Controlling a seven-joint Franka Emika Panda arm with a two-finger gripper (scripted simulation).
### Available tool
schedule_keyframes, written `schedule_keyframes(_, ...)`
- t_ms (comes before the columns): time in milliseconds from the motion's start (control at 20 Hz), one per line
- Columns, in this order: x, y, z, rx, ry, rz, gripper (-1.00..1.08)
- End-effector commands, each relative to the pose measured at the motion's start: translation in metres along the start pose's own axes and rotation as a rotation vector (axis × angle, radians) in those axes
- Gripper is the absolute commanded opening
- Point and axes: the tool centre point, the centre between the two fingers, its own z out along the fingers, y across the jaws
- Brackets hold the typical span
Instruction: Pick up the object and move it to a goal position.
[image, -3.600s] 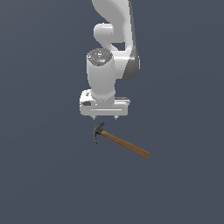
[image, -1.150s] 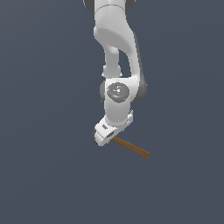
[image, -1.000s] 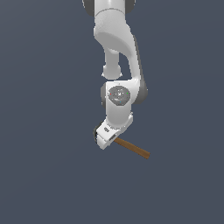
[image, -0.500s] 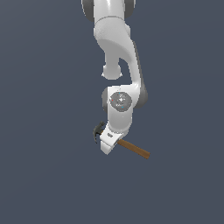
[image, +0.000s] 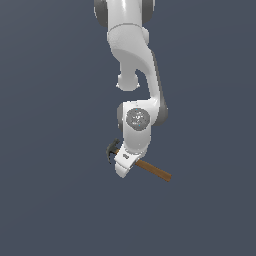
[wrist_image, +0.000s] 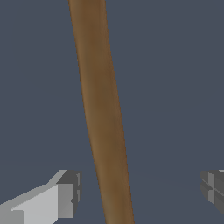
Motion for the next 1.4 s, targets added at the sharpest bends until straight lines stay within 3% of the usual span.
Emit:
schedule_keyframes(0, 0.000, -0.001, 0.012, 0.001, -0.001, -0.001, 1.00)
schedule_keyframes(500, 0.000, 0.000, 0.039, 0.001, 0.000, -0.004, 1.00)
schedule_keyframes(550, 0.000, 0.000, 0.039, 0.001, 0.000, -0.004, -1.00)
schedule_keyframes(1350, 0.006, -0.006, 0.029, 0.002, 0.000, -0.007, -1.00)
